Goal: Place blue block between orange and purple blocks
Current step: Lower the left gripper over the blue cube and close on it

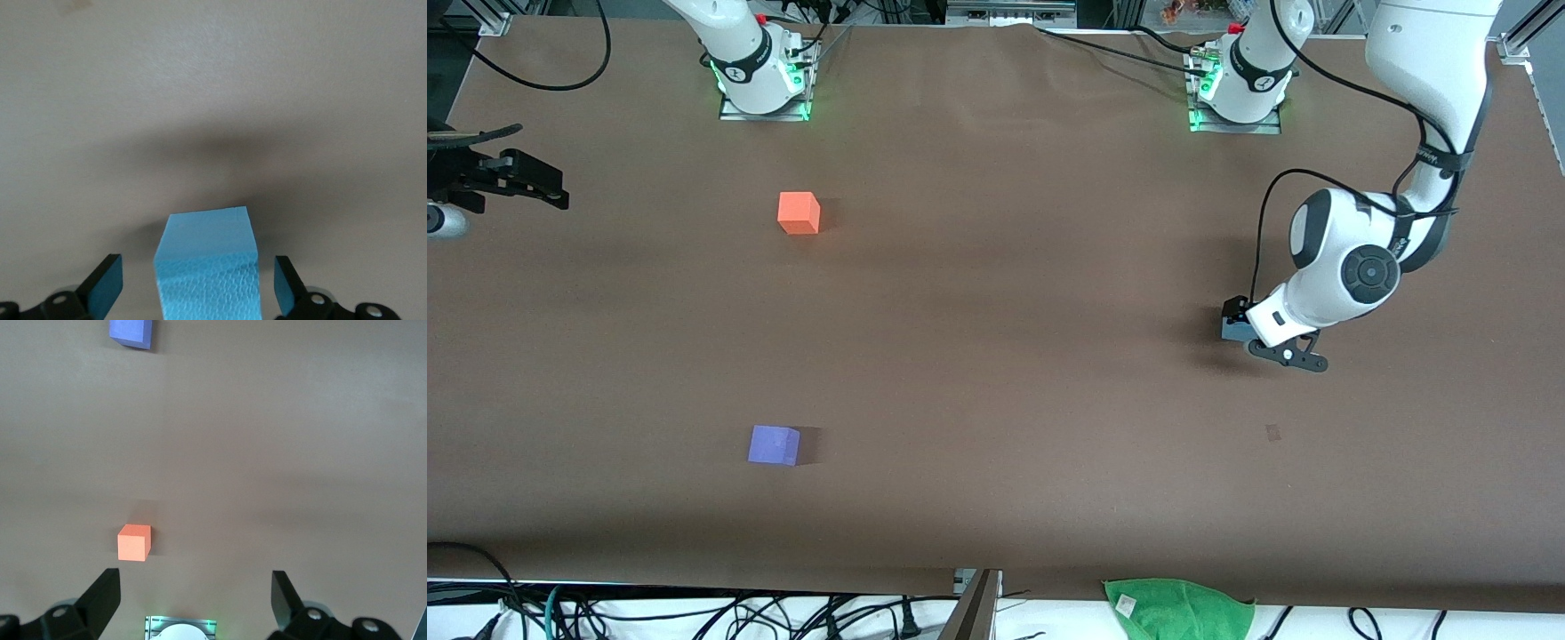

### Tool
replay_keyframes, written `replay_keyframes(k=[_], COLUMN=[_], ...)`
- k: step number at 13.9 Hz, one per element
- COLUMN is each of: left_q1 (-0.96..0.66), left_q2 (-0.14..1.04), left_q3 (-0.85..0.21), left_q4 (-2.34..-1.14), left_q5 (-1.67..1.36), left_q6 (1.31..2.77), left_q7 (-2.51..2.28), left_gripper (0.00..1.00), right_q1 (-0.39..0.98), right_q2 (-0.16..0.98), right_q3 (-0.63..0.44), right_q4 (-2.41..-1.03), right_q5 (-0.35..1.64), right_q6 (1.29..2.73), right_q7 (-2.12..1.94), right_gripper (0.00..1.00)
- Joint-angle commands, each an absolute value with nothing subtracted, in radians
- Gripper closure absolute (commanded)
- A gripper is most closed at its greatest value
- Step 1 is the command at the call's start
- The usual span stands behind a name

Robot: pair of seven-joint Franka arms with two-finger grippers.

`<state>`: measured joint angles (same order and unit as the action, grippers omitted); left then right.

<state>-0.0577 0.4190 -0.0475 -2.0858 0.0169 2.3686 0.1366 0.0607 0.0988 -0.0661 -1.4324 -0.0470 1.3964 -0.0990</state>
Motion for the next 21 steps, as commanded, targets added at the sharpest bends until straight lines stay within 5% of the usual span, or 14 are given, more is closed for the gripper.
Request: replay_keyframes(k=[1, 3, 5, 8, 14, 21], left_q1=[-0.058, -0.058, -0.058, -0.058, -0.096, -0.401], left_q2=[0.436, 0.449, 0.449, 0.428, 0.425, 0.572], left_q3=[-0.054, -0.054, -0.054, -0.055, -0.155, -0.156], left_q4=[-2.103, -2.108, -2.115, -2.099, -1.736, -1.523], left_q5=[0.009, 0.011, 0.011, 0.009, 0.009, -0.001], left_q6=[2.401, 2.418, 2.413, 2.399, 1.979, 1.945], left_q7=[0.140, 0.141, 0.144, 0.138, 0.005, -0.389], left_gripper=[0.00, 0.05, 0.54, 0.73, 0.73, 0.73], right_q1=[0.061, 0.061, 0.061, 0.061, 0.061, 0.061], right_q2=[0.094, 0.094, 0.094, 0.094, 0.094, 0.094], right_q3=[-0.064, -0.064, -0.064, -0.064, -0.066, -0.064], right_q4=[-1.437, -1.437, -1.437, -1.437, -1.437, -1.437], right_q5=[-0.055, -0.055, -0.055, -0.054, -0.054, -0.052], right_q6=[1.402, 1.402, 1.402, 1.401, 1.402, 1.404], right_q7=[-0.103, -0.103, -0.103, -0.103, -0.103, -0.100], right_gripper=[0.00, 0.00, 0.00, 0.00, 0.00, 0.00])
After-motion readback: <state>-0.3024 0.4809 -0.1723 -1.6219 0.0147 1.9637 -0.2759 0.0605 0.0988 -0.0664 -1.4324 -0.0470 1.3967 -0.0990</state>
